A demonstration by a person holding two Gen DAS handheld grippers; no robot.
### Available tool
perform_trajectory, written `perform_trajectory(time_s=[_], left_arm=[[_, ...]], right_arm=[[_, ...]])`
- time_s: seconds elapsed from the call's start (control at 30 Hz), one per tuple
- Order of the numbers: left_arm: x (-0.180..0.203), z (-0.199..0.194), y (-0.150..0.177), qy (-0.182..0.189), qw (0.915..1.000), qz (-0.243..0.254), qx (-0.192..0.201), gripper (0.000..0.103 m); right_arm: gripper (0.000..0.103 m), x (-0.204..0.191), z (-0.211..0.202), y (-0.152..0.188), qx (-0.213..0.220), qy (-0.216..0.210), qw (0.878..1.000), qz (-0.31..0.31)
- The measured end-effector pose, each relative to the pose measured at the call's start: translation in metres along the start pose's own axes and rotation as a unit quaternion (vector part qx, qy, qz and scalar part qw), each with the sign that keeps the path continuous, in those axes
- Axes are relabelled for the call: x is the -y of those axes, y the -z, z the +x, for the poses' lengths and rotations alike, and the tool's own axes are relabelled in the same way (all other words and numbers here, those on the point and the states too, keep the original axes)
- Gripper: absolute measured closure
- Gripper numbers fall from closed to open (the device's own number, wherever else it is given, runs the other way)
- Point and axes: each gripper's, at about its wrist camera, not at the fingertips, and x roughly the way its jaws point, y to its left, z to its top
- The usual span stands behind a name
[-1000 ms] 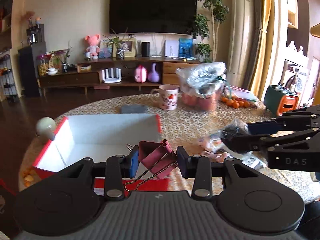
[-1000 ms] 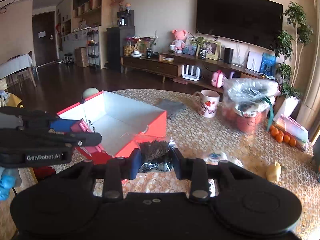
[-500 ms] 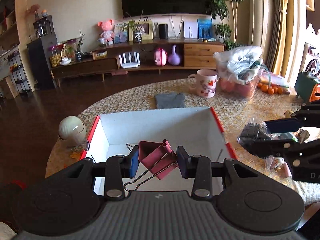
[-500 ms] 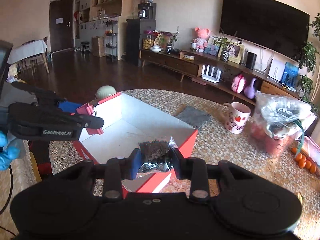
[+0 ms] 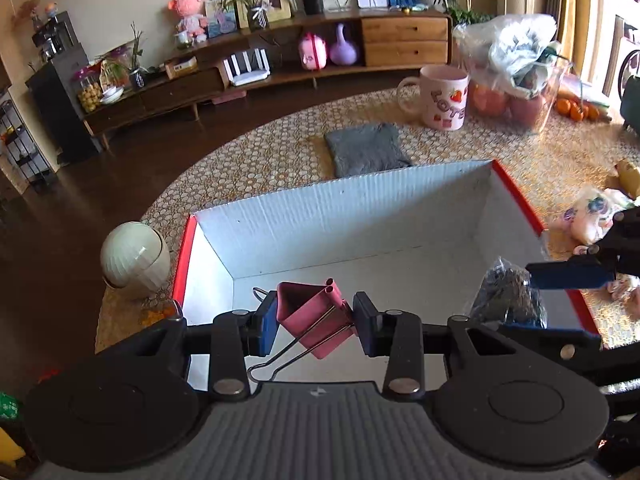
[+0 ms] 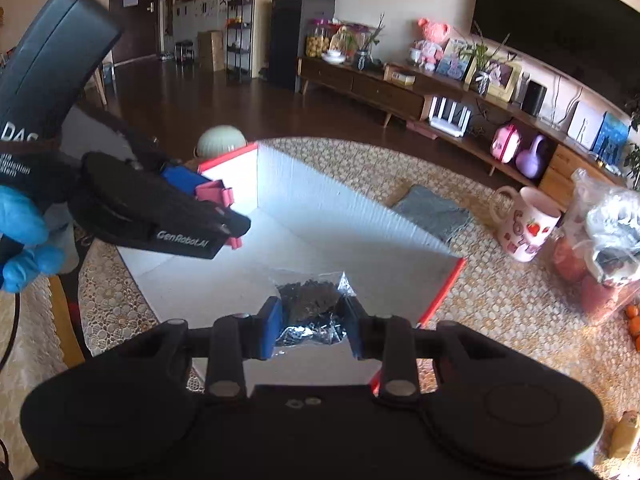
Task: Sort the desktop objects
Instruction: 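Carry the pink clip and black bag over the red shoebox with both tools, then open the left tool to drop the clip in the box while the right tool releases the black bag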
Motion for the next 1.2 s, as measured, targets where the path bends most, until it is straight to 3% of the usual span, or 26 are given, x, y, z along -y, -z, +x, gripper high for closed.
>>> perform_trajectory(time_s=[0.13, 0.27, 0.53, 0.9, 1.03, 1.2], left_arm=[[-0.005, 0.024, -0.003, 0.013, 0.9993, 0.007, -0.034, 0.065], [-0.002, 0.045, 0.000, 0.000, 0.9974, 0.032, -0.065, 0.065], [-0.007, 0.073, 0.002, 0.006, 0.9921, 0.030, -0.122, 0.064], [-0.006, 0.078, 0.002, 0.020, 0.9899, 0.026, -0.138, 0.062], [-0.003, 0.075, 0.002, 0.019, 0.9905, 0.033, -0.133, 0.046], [0.000, 0.069, 0.000, 0.010, 0.9912, 0.040, -0.126, 0.041]], right_arm=[[0.070, -0.002, 0.024, 0.000, -0.029, -0.010, 1.000, -0.005], [0.070, -0.004, 0.042, 0.000, -0.060, -0.018, 0.998, -0.002], [0.070, -0.015, 0.061, 0.003, -0.097, -0.025, 0.995, 0.002], [0.068, -0.008, 0.070, 0.002, -0.103, -0.032, 0.994, 0.012], [0.068, -0.009, 0.068, 0.002, -0.100, -0.027, 0.995, 0.012], [0.063, -0.007, 0.062, 0.002, -0.093, -0.030, 0.995, 0.013]])
